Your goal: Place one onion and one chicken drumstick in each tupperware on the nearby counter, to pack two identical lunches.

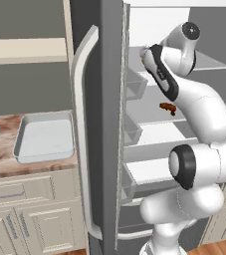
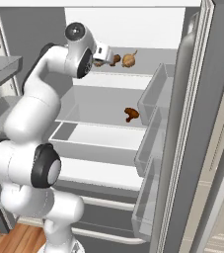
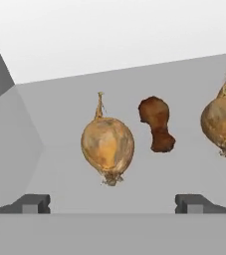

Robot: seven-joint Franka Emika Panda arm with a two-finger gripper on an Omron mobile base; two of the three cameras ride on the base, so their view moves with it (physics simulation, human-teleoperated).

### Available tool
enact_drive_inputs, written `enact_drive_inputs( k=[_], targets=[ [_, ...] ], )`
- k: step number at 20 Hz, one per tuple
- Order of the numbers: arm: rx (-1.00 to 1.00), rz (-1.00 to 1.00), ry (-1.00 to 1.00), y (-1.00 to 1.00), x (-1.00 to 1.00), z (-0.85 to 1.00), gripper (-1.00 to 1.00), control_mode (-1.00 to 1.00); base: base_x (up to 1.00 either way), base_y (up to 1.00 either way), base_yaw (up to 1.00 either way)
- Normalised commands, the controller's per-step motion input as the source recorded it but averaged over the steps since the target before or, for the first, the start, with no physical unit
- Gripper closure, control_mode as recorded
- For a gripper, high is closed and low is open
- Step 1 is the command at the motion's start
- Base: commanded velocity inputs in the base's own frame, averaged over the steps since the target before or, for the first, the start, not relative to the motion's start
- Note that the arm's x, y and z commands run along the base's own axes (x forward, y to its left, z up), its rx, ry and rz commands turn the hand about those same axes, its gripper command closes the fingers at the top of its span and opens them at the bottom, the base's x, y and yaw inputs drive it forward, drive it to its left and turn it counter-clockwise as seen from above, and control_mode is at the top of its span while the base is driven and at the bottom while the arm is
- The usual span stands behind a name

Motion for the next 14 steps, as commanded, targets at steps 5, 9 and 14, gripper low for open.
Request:
enact_drive_inputs(
  k=[5,9,14],
  targets=[
    [0.0,0.0,0.07,-0.06,0.51,-0.06,-1.0,-1.0,0.0,0.0,0.0],
    [0.0,0.01,0.06,-0.01,0.51,-0.1,-1.0,-1.0,0.0,0.0,0.0],
    [0.0,0.02,0.04,0.0,0.5,-0.13,-1.0,-1.0,0.0,0.0,0.0]
  ],
)
